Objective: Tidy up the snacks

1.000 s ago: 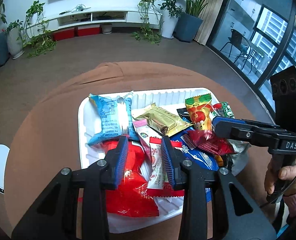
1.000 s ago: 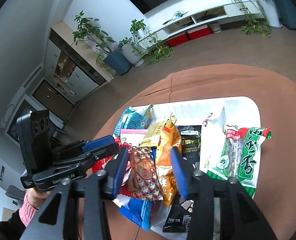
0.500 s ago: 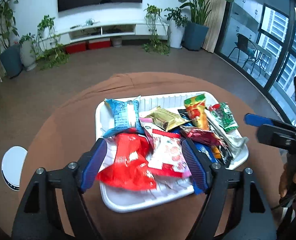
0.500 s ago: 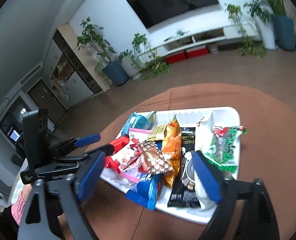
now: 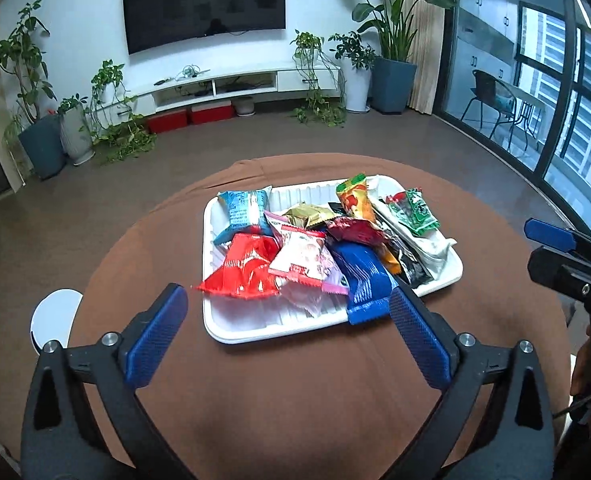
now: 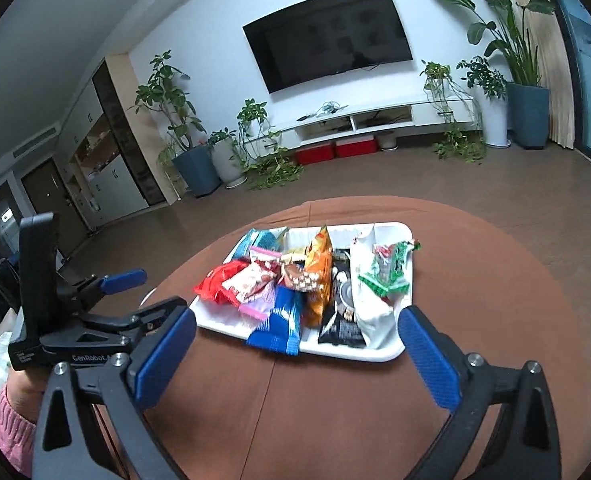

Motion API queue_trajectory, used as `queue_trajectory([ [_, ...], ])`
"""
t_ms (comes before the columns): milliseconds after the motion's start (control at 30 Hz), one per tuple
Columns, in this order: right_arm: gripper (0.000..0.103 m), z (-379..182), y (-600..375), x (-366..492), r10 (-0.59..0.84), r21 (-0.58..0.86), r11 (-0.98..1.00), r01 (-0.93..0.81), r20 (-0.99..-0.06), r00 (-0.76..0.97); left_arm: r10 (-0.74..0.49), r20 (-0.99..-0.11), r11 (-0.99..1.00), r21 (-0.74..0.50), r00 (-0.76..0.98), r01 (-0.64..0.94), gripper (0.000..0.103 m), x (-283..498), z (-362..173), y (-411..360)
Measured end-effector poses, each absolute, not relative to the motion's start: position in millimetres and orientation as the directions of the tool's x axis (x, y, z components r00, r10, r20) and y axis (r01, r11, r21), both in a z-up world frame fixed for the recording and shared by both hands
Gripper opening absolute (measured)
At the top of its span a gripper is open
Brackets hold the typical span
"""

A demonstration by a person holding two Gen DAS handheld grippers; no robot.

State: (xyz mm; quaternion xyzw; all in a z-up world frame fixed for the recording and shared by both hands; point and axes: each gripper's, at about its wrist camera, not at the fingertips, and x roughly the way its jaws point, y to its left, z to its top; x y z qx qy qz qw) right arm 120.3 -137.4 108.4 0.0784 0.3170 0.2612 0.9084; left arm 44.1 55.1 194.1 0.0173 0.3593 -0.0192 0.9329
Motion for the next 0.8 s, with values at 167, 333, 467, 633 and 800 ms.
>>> queue_trajectory([
  [167,0.103,107,-136,96,0.501,0.269,0.864,-0.424,-0.539,0.678,-0.011,-0.663,0.998,0.035,0.748,0.045,0.102,24,195,45],
  [333,0.103,108,-135,82,0.494,0.256,0.868,-0.426,-0.538,0.683,-0.004,-0.656,0.998,0.046,0.755,0.046,0.102,10,198,42],
  [467,0.103,109,-134,75,0.496,0.257,0.867,-0.427,-0.536,0.683,-0.001,-0.653,0.998,0.05,0.757,0.045,0.102,2,198,41],
  [633,0.103,108,-132,71,0.497,0.258,0.866,-0.428,-0.536,0.683,0.001,-0.654,0.998,0.046,0.757,0.039,0.102,-4,198,40],
  [800,0.103,107,-132,56,0.501,0.267,0.865,-0.426,-0.531,0.684,0.005,-0.654,0.998,0.049,0.756,0.036,0.102,-8,198,38],
])
